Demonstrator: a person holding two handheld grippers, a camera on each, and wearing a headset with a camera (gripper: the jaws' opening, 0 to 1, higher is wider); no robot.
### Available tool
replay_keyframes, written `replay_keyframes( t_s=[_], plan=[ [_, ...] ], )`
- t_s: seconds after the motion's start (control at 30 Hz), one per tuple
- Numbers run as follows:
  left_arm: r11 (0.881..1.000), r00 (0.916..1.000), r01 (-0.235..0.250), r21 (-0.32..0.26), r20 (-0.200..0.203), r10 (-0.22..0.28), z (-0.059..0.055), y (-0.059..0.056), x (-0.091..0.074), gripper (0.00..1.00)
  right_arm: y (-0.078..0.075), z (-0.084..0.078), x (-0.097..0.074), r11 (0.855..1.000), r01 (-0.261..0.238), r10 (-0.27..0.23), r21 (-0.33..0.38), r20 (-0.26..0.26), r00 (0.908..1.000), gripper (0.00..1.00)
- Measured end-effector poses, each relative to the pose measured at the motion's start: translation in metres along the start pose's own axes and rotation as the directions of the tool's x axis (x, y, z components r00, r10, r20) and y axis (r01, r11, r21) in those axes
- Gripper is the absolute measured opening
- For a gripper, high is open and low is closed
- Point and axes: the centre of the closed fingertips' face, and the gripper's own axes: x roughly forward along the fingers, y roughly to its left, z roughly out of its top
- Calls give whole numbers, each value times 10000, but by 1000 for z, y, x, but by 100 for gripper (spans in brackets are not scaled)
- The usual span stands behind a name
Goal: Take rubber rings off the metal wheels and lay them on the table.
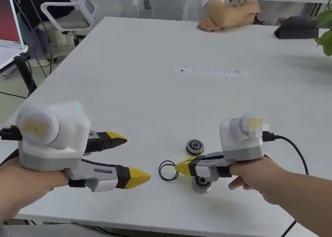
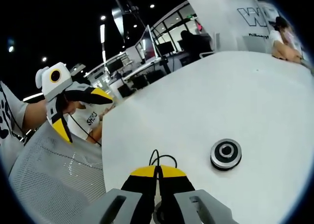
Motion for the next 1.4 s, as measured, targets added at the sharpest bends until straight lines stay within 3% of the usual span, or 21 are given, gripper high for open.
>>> replay_keyframes(
  t_s=[0.4,0.7,1.03,1.4],
  plan=[
    [10000,10000,-5,-10,-54,5,-1,0,1,56,-4,-1,1,9997,159,-159,-180,7,9999,0],
    [10000,10000,16,-5,-88,-16,0,0,2,55,-6,0,-3,9994,275,-271,-208,171,9995,8],
    [9999,10000,60,84,-77,-59,5,4,7,55,-10,6,-13,9993,323,-315,-172,424,9986,13],
    [9994,9999,139,322,-23,-138,18,12,17,55,-19,14,-25,9988,456,-442,-177,763,9961,15]
  ],
)
